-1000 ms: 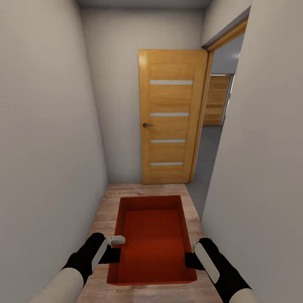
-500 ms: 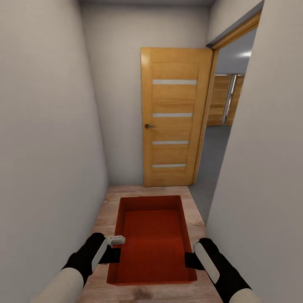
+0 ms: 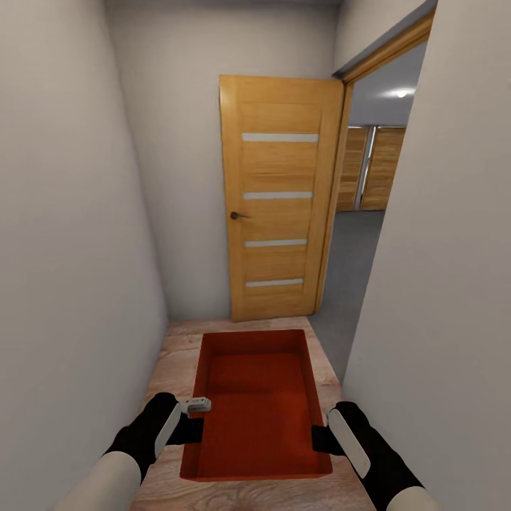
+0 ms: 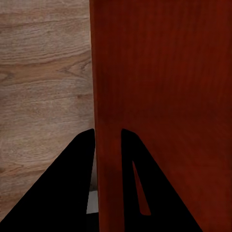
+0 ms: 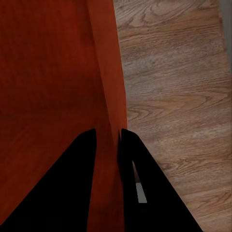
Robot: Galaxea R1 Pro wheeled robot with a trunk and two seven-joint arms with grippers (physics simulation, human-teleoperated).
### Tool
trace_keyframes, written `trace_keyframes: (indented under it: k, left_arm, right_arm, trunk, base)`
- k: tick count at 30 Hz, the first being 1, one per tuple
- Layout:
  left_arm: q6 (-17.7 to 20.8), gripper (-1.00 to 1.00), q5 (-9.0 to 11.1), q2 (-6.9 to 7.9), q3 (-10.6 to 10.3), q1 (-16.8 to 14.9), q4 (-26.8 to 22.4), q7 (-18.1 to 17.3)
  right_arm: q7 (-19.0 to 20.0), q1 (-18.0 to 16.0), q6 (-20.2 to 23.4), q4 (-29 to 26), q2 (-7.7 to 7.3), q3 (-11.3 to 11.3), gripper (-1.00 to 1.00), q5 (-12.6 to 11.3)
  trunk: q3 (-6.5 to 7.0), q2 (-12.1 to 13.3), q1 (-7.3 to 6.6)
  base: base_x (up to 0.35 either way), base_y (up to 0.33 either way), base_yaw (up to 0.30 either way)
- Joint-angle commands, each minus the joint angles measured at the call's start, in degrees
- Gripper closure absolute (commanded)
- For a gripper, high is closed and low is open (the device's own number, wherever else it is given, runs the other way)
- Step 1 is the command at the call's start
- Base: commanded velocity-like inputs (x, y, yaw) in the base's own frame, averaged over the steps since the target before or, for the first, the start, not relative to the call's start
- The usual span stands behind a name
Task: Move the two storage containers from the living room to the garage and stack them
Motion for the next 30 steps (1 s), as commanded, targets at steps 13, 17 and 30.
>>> trace_keyframes:
  k: [13,17,30]
  left_arm:
    - [0.3,1.0,0.9,0.01,0.1,-0.1,-0.1,0.3]
    - [0.3,1.0,0.9,0.01,0.1,0.0,-0.1,0.3]
    - [0.3,1.0,0.9,0.01,0.1,0.0,-0.1,0.3]
  right_arm:
    - [-0.4,-0.1,-0.3,-0.1,-0.01,0.0,1.0,-1.5]
    - [-0.4,-0.1,-0.3,-0.1,-0.01,0.0,1.0,-1.5]
    - [-0.4,-0.1,-0.3,-0.1,-0.01,0.0,1.0,-1.5]
  trunk:
    - [-0.09,-0.1,0.02]
    - [-0.09,-0.1,0.02]
    - [-0.37,-0.1,0.02]
  base:
    - [0.135,0.002,-0.002]
    - [0.324,0.0,0.0]
    - [0.33,0.0,0.065]
